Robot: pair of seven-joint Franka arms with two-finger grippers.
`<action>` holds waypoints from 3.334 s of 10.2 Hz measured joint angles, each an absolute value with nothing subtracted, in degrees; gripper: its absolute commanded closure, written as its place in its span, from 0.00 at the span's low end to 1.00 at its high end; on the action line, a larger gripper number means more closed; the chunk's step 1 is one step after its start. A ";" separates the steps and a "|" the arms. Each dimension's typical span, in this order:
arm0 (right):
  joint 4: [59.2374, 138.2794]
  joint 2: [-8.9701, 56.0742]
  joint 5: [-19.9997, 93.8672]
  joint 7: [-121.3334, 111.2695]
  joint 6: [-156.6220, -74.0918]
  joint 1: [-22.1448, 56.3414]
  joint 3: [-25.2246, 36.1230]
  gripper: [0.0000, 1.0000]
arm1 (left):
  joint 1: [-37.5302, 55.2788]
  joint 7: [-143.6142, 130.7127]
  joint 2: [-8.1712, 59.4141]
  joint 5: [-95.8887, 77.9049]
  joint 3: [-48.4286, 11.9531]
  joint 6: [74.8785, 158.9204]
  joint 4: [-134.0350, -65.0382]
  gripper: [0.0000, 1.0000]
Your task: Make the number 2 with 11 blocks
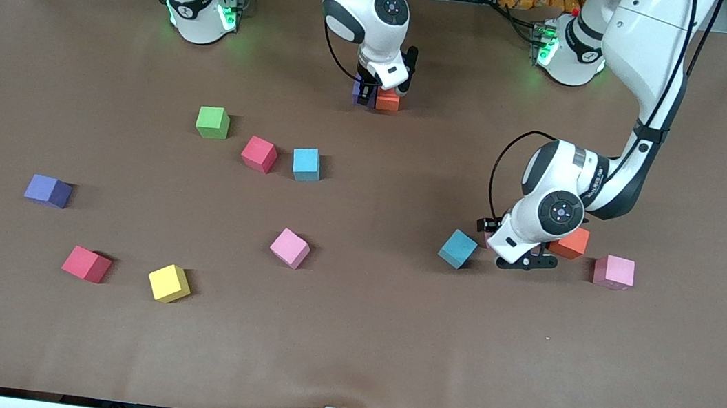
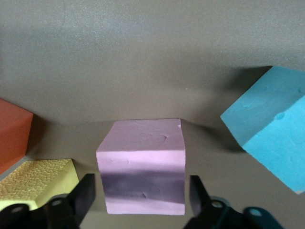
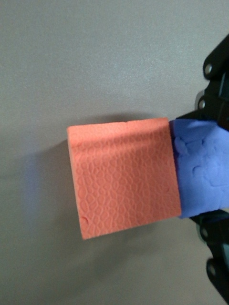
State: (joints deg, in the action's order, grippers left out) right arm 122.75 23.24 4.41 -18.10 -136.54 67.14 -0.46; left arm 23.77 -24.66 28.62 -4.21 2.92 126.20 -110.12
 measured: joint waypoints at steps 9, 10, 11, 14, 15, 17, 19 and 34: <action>121.31 20.31 4.41 -18.04 -130.90 67.19 -0.30 0.00 | 23.90 6.29 23.35 -4.21 1.58 116.33 -107.90 0.76; 121.32 19.57 4.41 -18.04 -129.88 67.20 -0.31 0.00 | 23.98 7.80 21.44 -4.12 -0.08 114.65 -108.24 0.76; 121.32 18.96 4.41 -18.04 -129.21 67.20 -0.30 0.00 | 24.04 8.12 19.34 -3.64 -2.13 114.11 -109.23 0.76; 121.33 15.83 4.41 -17.80 -125.32 66.62 0.11 0.00 | 23.97 10.01 12.95 -2.02 -7.23 114.97 -115.93 0.76; 121.66 13.79 4.42 -17.78 -123.75 65.43 0.29 0.00 | 23.56 11.81 10.82 -1.96 -8.40 116.22 -118.82 0.76; 124.20 8.04 4.41 -17.90 -122.04 61.47 0.46 0.00 | 22.18 15.29 7.32 -1.92 -10.87 118.73 -124.24 0.76; 126.16 1.68 4.41 -17.97 -118.54 56.44 0.58 0.00 | 21.70 16.35 5.63 -0.20 -15.00 121.11 -127.43 0.76; 119.93 3.08 4.31 -22.09 -121.19 20.50 3.78 0.00 | 27.39 24.92 7.82 9.91 -32.62 135.16 -137.64 0.78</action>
